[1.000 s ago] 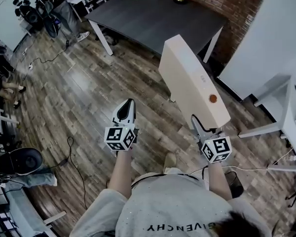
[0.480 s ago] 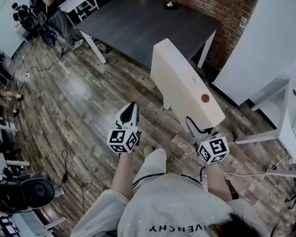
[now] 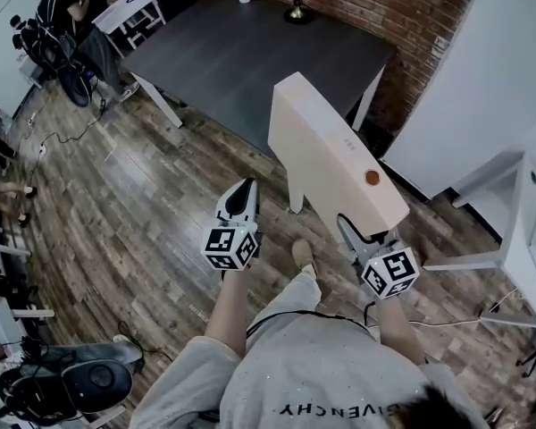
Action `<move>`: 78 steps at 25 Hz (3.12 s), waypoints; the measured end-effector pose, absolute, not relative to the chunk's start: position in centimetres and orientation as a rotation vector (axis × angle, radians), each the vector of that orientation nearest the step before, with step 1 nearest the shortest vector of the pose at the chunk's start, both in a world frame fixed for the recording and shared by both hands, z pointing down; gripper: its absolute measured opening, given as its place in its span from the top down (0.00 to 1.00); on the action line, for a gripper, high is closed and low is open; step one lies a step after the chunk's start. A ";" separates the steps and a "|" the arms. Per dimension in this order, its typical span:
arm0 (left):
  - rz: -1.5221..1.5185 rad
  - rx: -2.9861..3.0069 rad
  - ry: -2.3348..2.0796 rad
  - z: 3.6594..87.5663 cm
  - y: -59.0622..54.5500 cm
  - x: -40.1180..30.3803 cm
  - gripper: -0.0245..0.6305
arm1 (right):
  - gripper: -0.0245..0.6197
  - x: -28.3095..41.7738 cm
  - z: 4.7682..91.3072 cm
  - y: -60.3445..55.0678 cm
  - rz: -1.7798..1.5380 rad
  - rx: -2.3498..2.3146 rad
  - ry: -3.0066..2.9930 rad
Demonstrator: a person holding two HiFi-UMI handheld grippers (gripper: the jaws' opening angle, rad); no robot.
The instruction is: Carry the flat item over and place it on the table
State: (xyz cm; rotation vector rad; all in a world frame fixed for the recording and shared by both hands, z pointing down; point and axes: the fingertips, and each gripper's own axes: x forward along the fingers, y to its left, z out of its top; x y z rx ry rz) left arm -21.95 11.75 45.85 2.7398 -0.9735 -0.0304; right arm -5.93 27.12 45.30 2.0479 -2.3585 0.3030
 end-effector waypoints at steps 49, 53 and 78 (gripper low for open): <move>-0.002 2.637 -1.118 47.8 -15.1 -3.8 0.94 | 0.54 11.9 49.9 -8.5 0.879 1.764 -2.510; -0.003 2.613 -1.183 47.7 -16.5 -3.0 0.94 | 0.54 13.1 50.2 -11.7 0.958 1.702 -2.546; 0.032 2.502 -1.344 48.8 -23.1 0.4 0.94 | 0.52 16.6 53.0 -25.5 1.627 1.567 -2.496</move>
